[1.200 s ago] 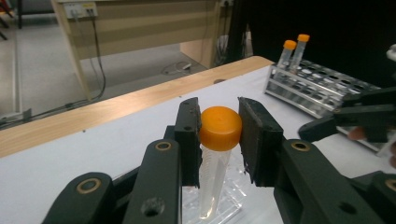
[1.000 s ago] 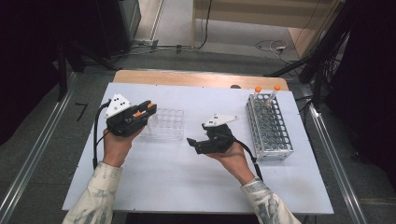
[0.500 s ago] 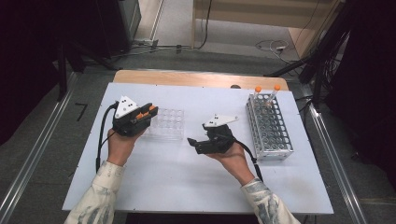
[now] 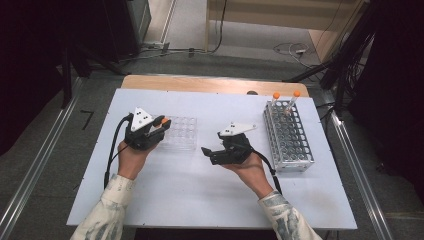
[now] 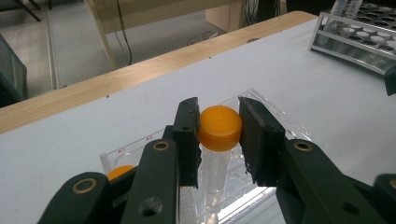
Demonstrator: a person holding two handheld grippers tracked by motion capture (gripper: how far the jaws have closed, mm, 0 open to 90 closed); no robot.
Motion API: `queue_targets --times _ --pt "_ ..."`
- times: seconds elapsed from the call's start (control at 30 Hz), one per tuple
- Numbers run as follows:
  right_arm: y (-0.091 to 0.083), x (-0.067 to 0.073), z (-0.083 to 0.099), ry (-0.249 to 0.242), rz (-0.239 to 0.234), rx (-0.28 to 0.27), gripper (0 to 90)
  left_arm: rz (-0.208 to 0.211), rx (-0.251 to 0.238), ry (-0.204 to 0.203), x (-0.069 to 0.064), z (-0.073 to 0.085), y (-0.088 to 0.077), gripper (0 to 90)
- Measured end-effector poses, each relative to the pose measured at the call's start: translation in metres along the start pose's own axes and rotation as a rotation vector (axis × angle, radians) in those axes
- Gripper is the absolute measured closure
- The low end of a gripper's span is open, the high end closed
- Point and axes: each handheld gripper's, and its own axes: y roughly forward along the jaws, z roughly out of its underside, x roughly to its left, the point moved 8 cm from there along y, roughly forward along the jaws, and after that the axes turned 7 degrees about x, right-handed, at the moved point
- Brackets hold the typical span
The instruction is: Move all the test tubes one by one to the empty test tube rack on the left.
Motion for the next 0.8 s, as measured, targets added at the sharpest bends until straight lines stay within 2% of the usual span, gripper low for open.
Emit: queue_targets --times 0.27,0.47,0.57,0.8 --pt "0.000 0.001 0.000 -0.003 0.001 -0.002 20.8 0.020 -0.026 -0.034 0.000 -0.004 -0.006 58.4" --pt "-0.008 -0.004 -0.002 0.019 0.012 -0.021 21.1 0.052 -0.055 -0.095 0.001 -0.010 -0.014 44.2" --pt "-0.013 -0.010 -0.003 0.039 0.027 -0.027 21.1 0.071 -0.053 -0.116 0.000 -0.010 -0.015 41.8" --pt "-0.032 -0.024 -0.004 0.073 0.071 -0.050 21.2 0.072 -0.045 -0.114 -0.001 -0.010 -0.017 39.3"
